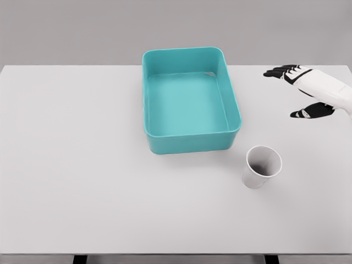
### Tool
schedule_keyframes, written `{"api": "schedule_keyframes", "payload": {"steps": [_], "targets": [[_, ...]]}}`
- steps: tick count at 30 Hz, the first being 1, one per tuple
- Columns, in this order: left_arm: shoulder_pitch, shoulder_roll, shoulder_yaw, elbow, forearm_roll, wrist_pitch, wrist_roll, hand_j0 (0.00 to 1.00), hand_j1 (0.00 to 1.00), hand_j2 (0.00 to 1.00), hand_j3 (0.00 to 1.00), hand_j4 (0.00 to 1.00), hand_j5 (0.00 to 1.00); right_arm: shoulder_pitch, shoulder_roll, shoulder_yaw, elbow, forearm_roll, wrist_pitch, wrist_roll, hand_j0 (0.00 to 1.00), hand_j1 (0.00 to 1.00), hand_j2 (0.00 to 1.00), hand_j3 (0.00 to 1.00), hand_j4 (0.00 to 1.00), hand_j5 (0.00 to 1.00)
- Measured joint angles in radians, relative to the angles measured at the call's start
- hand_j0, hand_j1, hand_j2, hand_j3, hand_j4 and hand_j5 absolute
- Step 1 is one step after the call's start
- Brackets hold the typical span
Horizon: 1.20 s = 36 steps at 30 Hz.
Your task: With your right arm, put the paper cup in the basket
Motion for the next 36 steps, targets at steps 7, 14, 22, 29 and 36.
{"api": "schedule_keyframes", "payload": {"steps": [7,14,22,29,36], "targets": [[0.0,0.0,0.0,0.0,0.0,0.0,0.0,1.0,1.0,1.0,1.0,1.0,1.0,0.074,-0.014,-0.006,0.059,-0.054,-0.051,-0.042,1.0,1.0,1.0,1.0,1.0,1.0],[0.0,0.0,0.0,0.0,0.0,0.0,0.0,1.0,1.0,1.0,1.0,1.0,1.0,0.305,-0.077,-0.015,0.096,-0.515,-0.056,-0.051,1.0,1.0,1.0,1.0,1.0,1.0],[0.0,0.0,0.0,0.0,0.0,0.0,0.0,1.0,1.0,1.0,1.0,1.0,1.0,0.518,-0.111,-0.014,0.105,-0.706,-0.056,-0.091,1.0,1.0,1.0,1.0,1.0,1.0],[0.0,0.0,0.0,0.0,0.0,0.0,0.0,1.0,1.0,1.0,1.0,1.0,1.0,0.549,-0.104,0.0,0.088,-0.715,-0.055,-0.114,1.0,1.0,1.0,1.0,1.0,1.0],[0.0,0.0,0.0,0.0,0.0,0.0,0.0,1.0,1.0,1.0,1.0,1.0,1.0,0.575,-0.102,0.017,0.019,-0.712,-0.055,-0.119,1.0,1.0,1.0,1.0,1.0,1.0]]}}
